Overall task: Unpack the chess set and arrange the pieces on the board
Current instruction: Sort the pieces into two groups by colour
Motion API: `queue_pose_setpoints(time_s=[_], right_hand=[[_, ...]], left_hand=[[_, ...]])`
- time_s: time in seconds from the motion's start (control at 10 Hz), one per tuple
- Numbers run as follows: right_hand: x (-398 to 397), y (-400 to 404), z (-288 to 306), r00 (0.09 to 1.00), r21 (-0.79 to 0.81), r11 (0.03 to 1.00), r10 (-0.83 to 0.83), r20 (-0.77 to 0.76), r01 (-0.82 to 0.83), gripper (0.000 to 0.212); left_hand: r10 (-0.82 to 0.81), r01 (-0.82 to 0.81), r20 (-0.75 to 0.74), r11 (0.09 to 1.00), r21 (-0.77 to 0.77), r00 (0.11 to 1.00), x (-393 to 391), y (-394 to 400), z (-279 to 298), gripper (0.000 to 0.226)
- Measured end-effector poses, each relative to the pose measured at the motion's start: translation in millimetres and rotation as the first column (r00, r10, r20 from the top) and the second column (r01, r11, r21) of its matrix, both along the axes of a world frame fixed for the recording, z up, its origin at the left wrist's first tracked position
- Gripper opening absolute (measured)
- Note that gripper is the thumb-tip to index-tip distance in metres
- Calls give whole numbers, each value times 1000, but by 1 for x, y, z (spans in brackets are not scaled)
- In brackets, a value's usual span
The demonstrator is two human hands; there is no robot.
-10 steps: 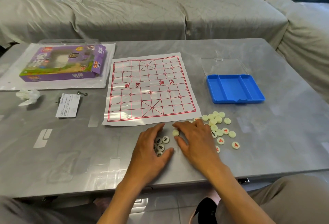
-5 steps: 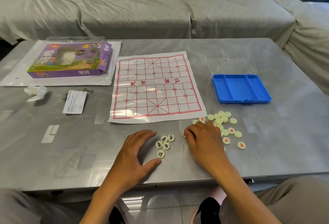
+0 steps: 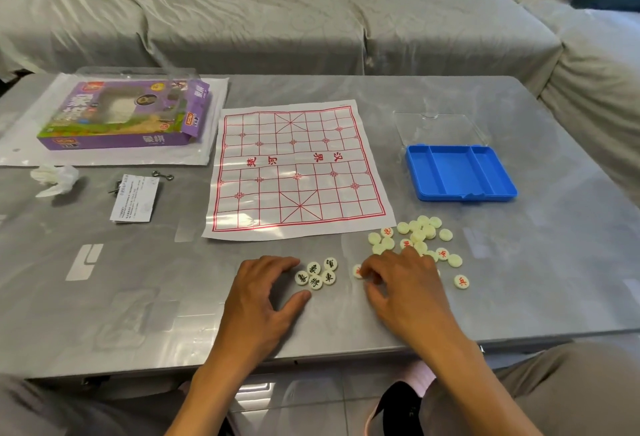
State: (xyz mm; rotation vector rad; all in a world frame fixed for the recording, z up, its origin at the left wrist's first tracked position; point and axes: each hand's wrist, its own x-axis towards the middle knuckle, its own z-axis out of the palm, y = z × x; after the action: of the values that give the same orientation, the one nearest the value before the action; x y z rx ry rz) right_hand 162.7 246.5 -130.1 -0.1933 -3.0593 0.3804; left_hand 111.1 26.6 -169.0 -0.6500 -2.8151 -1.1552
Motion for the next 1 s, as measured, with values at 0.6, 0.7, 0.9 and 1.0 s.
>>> queue_pose_setpoints(time_s=[0.6,0.7,0.9,1.0], right_hand=[[-19,8,-16,990,28,994,-105,-90,108,23],[-19,9,-16,991,-15,995,-95,-94,94,20],[-20,12,-17,982,-108,989,-117,-147,102,20],[-20,16,-18,971,-120,984,-153,-182,132,17]], left_hand=[[19,-19,-10,1000,-9,1000,4,1,5,46],[18,-18,-9,1000,-9,1000,4,1,5,46],[20,-20,-5,1000,-3,1000,4,1,4,46],[18,-18,-5,1000,-7,1000,3,1,3,46]])
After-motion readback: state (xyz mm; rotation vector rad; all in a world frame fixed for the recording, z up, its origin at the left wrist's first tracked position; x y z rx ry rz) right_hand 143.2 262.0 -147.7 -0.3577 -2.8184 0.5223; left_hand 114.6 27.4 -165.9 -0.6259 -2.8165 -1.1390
